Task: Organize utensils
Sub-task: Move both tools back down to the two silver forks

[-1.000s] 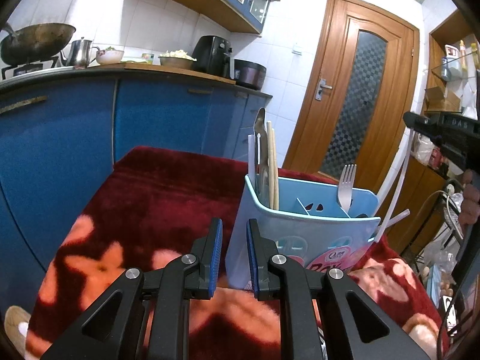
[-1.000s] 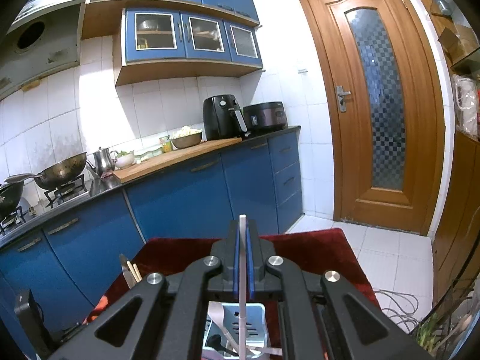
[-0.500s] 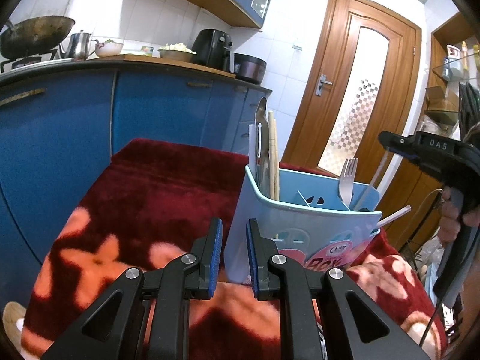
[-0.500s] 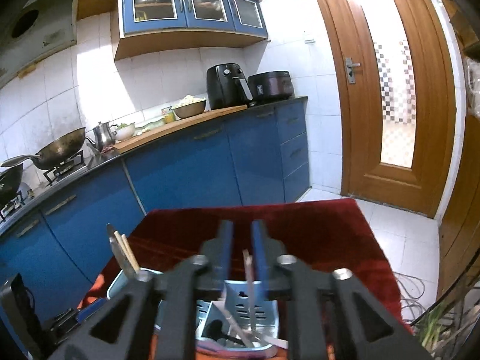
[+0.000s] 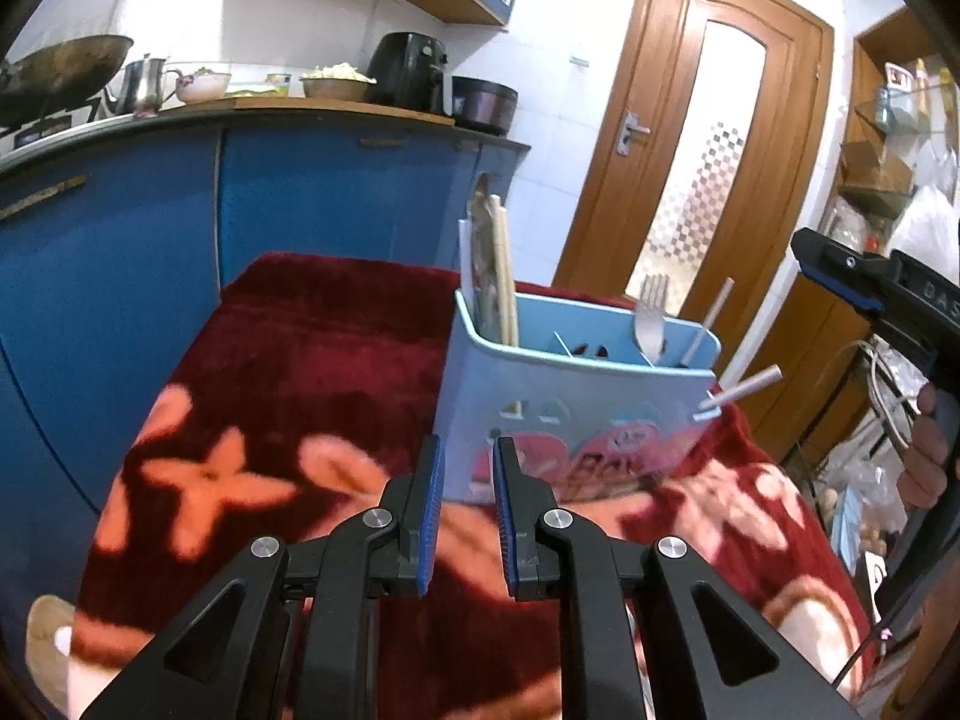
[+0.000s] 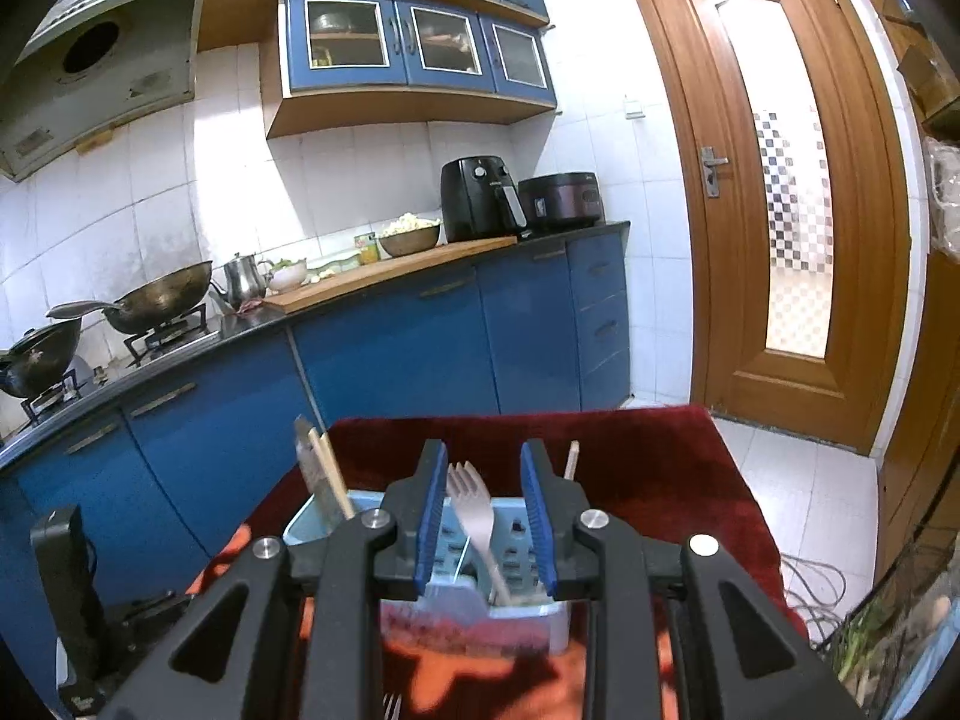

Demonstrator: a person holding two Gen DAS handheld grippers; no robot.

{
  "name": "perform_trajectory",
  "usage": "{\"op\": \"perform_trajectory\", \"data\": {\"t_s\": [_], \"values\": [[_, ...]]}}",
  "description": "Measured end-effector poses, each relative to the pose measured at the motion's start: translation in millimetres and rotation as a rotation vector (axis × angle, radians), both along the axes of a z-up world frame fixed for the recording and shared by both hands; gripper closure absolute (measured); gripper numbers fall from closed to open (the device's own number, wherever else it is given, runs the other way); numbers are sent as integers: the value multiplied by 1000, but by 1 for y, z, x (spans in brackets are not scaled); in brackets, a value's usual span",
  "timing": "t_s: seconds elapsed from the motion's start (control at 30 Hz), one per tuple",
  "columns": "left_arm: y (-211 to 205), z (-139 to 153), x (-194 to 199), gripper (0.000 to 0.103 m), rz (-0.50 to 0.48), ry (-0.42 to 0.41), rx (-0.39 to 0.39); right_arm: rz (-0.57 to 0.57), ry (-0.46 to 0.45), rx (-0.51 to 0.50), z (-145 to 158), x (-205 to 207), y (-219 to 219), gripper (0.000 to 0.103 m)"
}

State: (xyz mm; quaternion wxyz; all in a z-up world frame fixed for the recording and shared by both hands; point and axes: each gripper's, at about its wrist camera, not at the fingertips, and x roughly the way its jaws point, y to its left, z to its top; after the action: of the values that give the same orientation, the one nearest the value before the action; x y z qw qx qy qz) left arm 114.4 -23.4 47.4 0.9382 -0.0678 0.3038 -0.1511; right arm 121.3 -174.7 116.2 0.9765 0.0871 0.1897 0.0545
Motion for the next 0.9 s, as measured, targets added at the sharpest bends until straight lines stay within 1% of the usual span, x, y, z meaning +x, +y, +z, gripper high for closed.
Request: {"op": "perform_trajectory", "data": {"t_s": [0.17,0.23,0.33,0.43,0.6,0.7,0.8,0.9], "values": [[-2,3,-16,87,-26,39,36,7,80,23,-16,-25,1,75],[-3,2,-24,87,-42,64,50,4,100,28,-22,-35,1,75],[-4,1,-33,87,-47,80,75,6,131,57,-33,-49,-3,75],[-6,-5,-44,87,-58,115,103,7,165,67,-44,-62,-3,74],[-11,-18,-54,87,-104,197,108,11,227,70,-66,-78,-2,74],[-18,-25,-58,87,-153,255,102,18,268,76,-82,-86,-1,71],[-25,-31,-62,87,-183,292,132,21,300,93,-96,-92,-3,69],[-33,-36,-63,87,-219,333,145,25,324,105,-106,-96,-5,69]]}}
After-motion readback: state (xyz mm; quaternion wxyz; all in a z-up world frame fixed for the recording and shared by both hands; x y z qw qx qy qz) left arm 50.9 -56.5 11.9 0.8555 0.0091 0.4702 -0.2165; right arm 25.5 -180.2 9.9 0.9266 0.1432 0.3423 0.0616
